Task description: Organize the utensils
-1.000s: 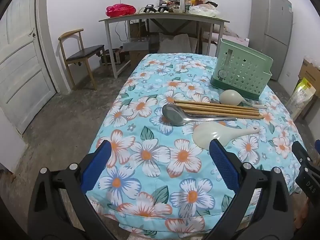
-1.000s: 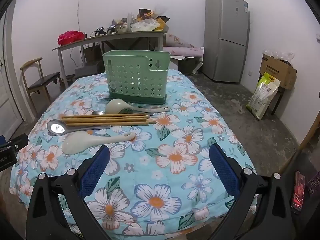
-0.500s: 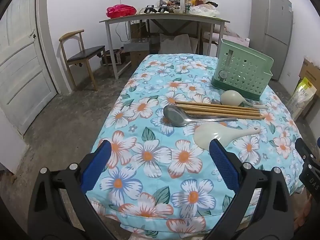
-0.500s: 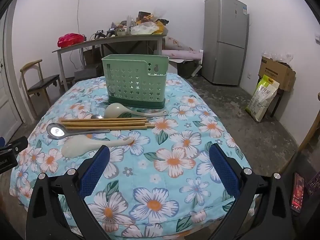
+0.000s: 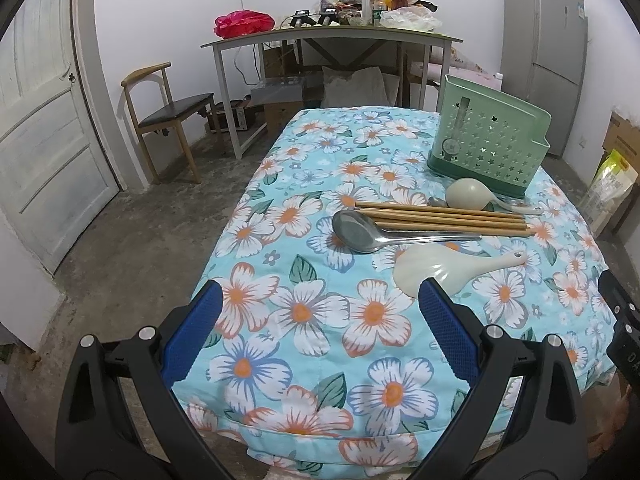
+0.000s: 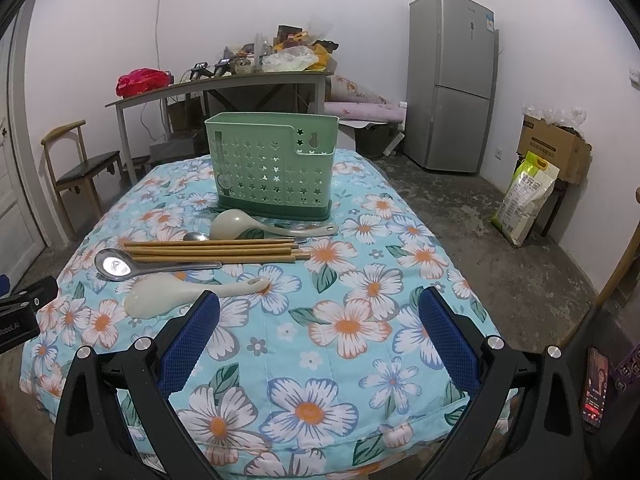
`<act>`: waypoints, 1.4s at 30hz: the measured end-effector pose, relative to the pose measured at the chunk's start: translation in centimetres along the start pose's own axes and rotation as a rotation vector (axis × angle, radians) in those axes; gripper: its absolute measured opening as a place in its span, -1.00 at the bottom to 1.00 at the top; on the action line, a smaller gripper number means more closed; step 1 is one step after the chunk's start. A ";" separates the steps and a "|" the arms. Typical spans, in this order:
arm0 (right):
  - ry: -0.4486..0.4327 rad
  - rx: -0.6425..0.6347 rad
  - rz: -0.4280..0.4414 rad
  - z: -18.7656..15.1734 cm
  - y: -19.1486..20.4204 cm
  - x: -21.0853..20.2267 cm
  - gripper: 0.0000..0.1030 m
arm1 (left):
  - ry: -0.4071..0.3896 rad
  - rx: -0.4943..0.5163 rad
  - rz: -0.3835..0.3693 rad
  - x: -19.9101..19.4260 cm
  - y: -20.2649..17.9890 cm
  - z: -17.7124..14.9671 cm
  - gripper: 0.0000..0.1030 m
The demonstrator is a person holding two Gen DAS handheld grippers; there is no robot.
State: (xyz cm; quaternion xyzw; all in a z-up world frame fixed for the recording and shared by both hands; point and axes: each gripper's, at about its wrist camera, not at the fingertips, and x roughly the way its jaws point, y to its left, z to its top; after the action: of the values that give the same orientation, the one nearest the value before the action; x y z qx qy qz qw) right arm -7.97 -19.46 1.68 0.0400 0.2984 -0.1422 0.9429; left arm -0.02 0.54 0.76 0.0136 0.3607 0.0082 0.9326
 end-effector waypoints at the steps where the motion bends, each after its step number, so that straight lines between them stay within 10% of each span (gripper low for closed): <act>1: 0.000 0.000 0.000 0.0 0.0 0.0 0.88 | -0.001 0.002 0.004 0.0 0.1 0.0 0.83; 42: 0.013 0.009 0.024 -0.1 0.1 1.1 0.88 | 0.005 0.044 0.065 1.1 1.5 0.1 0.83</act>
State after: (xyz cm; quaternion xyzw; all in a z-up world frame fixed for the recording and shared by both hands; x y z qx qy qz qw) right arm -7.15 -19.63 0.99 0.0486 0.3035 -0.1318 0.9424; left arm 0.86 2.06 0.10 0.0459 0.3626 0.0306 0.9303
